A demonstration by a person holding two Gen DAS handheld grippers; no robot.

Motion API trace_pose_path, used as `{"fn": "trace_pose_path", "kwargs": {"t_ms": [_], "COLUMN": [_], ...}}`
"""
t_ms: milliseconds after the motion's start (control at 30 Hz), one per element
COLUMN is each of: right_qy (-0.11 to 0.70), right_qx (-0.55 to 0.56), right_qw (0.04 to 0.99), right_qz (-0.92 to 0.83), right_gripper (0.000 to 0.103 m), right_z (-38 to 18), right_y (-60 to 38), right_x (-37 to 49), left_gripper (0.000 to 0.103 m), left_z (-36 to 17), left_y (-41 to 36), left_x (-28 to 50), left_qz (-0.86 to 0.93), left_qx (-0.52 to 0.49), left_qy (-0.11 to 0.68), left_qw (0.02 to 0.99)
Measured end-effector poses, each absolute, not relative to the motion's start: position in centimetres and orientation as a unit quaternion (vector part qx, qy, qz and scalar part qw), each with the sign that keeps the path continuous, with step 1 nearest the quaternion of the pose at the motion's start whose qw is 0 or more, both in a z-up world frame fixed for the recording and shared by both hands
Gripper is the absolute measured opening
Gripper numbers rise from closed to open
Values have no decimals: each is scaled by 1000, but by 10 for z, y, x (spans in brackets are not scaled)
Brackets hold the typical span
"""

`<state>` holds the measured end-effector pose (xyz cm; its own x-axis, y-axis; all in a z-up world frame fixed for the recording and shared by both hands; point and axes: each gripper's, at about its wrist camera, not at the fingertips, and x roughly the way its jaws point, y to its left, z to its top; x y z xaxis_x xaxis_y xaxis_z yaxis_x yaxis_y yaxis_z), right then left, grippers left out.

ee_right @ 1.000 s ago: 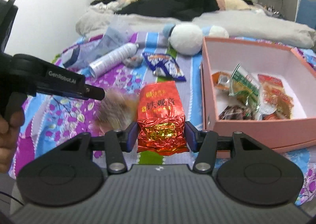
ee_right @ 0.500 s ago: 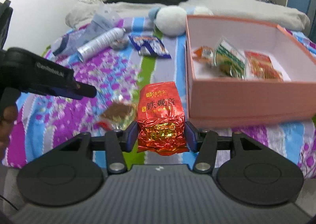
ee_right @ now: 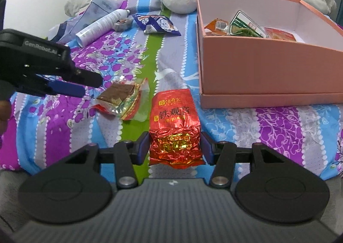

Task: Organize snacks
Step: 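Grasp the brown strip packet with left gripper while right grasps red foil packet, then lift both held packets up off the bedspread toward the pink box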

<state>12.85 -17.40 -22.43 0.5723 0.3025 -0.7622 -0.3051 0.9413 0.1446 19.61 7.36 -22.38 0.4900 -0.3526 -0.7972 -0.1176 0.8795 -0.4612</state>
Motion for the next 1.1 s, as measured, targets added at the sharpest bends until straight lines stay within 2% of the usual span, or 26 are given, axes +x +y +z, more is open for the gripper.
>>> {"fn": "trace_pose_path", "kwargs": {"t_ms": [333, 600, 867, 1100], "right_qy": [430, 390, 435, 435], "right_qx": [-7, -5, -53, -48], "right_qw": [884, 901, 874, 873], "right_qz": [184, 191, 211, 216], "right_gripper": [54, 54, 54, 53], "right_z": [-241, -224, -259, -266], "right_y": [-159, -151, -118, -119], "right_x": [136, 142, 159, 159], "left_gripper": [52, 52, 52, 53], "left_z": [-241, -247, -274, -289], "left_y": [71, 86, 96, 109], "left_x": [209, 223, 243, 247], "left_qz": [-85, -67, -54, -56], "left_qx": [-244, -260, -282, -324], "left_qy": [494, 478, 504, 513], "left_qw": [830, 836, 814, 793]}}
